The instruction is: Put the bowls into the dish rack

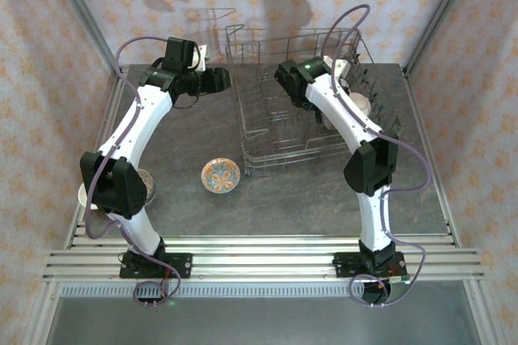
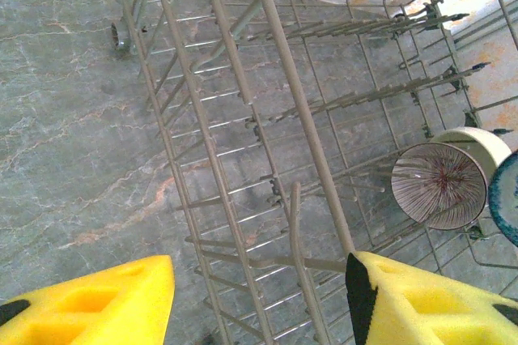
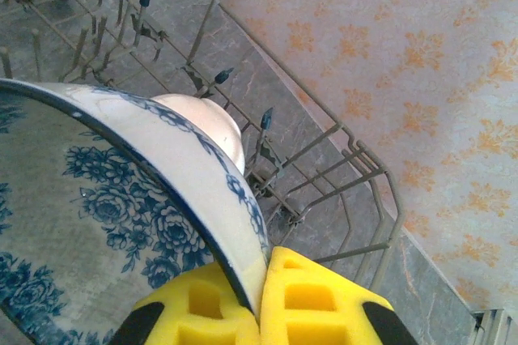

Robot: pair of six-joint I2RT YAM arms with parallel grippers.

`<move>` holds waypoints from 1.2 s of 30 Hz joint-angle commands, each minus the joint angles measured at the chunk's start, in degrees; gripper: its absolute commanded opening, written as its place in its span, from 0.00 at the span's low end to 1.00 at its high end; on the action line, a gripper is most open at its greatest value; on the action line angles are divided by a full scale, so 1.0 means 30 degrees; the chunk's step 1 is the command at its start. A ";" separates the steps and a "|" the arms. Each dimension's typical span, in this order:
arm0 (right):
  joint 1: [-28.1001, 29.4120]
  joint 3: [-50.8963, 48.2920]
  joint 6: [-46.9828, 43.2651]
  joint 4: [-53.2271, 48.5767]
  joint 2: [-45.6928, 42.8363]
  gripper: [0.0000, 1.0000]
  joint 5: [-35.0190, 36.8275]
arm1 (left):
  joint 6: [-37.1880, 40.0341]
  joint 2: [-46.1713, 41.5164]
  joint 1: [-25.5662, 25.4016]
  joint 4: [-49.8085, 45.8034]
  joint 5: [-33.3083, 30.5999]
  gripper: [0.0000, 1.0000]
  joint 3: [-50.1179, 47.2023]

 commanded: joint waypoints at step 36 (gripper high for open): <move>0.0691 0.0146 0.0339 -0.3438 0.4402 0.00 0.6325 | 0.0249 -0.1504 0.0241 -0.0111 -0.1026 0.59 -0.2209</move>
